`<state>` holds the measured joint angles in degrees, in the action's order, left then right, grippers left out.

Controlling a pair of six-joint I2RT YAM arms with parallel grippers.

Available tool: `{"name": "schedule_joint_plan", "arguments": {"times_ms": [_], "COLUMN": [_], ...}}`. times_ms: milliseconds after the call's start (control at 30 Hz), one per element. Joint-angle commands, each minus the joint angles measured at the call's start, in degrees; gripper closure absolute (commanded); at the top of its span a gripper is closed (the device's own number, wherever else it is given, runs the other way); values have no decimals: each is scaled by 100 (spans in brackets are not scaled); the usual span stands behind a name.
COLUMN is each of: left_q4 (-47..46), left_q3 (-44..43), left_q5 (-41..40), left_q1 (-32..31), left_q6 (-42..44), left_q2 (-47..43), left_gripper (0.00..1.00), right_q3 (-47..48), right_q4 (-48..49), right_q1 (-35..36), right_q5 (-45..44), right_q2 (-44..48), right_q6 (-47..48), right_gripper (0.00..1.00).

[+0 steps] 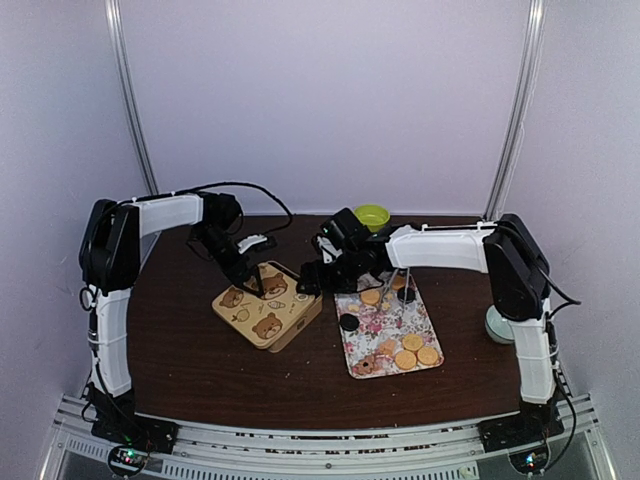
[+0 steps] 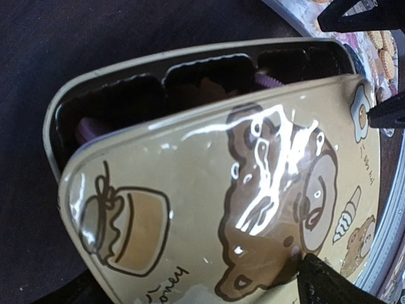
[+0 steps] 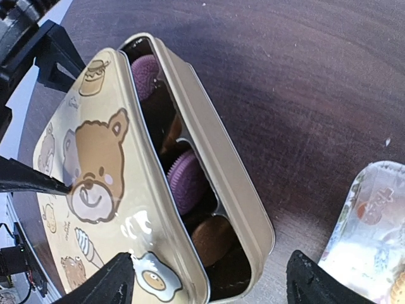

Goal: Pack the cookies
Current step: Adjust the box lid on the packing box.

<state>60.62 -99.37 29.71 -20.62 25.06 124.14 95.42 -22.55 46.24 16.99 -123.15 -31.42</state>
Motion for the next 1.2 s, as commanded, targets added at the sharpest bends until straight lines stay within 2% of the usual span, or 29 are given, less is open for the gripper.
{"name": "schedule_joint_plan", "arguments": {"times_ms": [0, 200, 600, 700, 800, 933, 1033, 1167], "left_q4": [-314, 96, 1045, 1344, 1103, 363, -219, -679], "left_q3": [-212, -519, -147, 273, 1337, 2527, 2857, 2888], "left_q5": [-219, -82, -335, -507, -894, -1318, -1613, -1921], "left_q1": [-114, -107, 549, 728, 734, 722, 685, 620], "left_q6": [-31, 150, 1028, 1591, 2085, 2089, 1888, 1749], "left_q2": [258, 187, -1163, -1512, -2010, -2468, -2600, -2477], "left_gripper": [2, 2, 2, 2, 2, 2, 2, 2], "right_q3": [607, 829, 564, 567, 574, 598, 612, 668], "right_q4": [-416, -516, -312, -334, -351, -383, -404, -434], "right_q1": [9, 13, 9, 0, -15, -37, -65, -83], "right_q5": [-345, -324, -390, -454, -502, -544, -544, -517], "right_q2": [-207, -487, -517, -482, -451, -416, -407, -404], "right_q6": [351, 374, 271, 292, 310, 346, 347, 336], "right_gripper": [17, 21, 21, 21, 21, 21, 21, 21]}}
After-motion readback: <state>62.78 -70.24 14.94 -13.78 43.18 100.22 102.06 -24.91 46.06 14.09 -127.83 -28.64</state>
